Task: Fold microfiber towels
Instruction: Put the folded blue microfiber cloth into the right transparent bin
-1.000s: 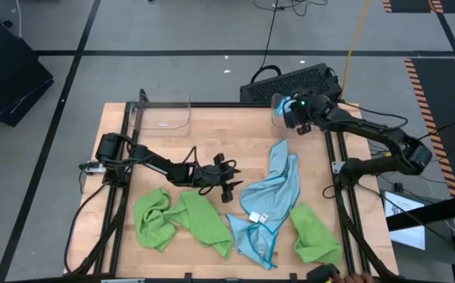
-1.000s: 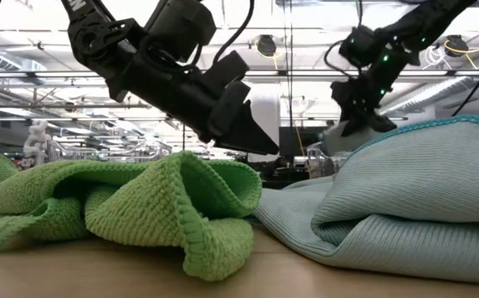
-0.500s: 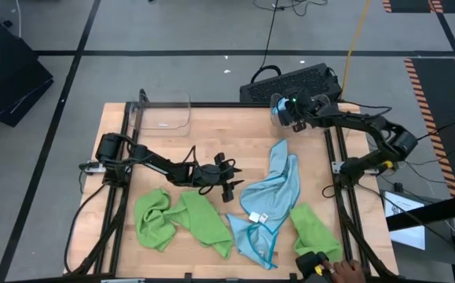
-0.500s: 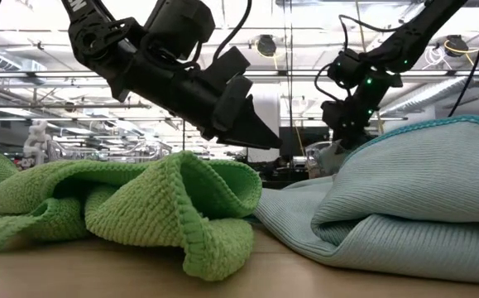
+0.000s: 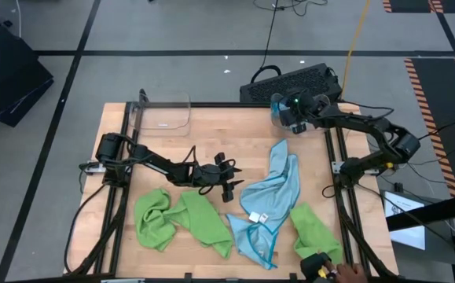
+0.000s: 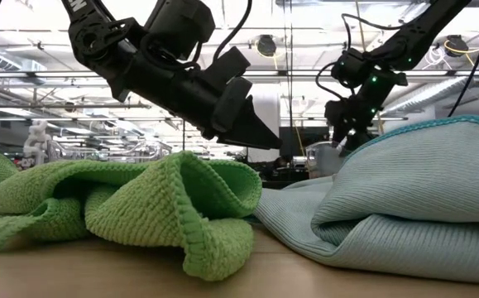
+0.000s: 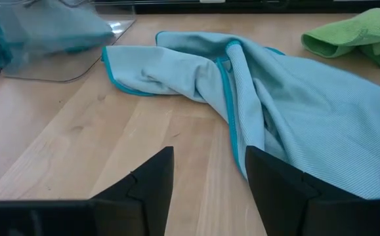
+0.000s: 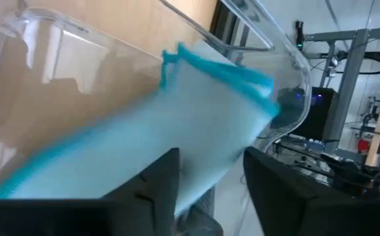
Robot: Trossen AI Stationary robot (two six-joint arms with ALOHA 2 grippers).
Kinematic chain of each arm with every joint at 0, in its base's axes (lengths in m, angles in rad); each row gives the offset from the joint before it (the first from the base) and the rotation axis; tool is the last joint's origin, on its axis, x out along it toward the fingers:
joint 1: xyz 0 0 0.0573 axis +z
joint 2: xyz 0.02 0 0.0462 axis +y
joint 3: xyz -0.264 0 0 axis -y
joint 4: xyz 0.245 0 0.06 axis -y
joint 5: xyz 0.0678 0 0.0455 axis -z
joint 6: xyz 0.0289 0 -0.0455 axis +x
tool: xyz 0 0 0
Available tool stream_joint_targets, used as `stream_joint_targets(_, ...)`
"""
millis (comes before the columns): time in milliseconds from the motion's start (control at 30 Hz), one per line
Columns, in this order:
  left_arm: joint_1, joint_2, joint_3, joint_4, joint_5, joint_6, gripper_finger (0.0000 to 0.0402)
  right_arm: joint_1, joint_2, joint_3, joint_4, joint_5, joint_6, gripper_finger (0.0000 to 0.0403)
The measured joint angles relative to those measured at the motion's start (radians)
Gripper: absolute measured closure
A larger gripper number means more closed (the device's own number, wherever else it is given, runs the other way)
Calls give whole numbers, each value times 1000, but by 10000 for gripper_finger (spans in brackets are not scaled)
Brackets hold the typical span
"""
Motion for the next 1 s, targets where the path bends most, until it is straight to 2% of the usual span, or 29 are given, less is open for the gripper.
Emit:
stream_joint_targets(200,0,0,0,0,0,-2,211,1,0,0,-13,-10,65,201)
stream_joint_targets(633,4,0,0,2,0,4,211,-19,-53,1,-7,-17,90,206)
stream_joint_targets(867,15,0,4,7,2,7,211,-84,-46,2,-21,-179,189,206)
stream_joint_targets(1000,24,0,4,9,8,14,211,-101,-33,42,-67,-221,266,206)
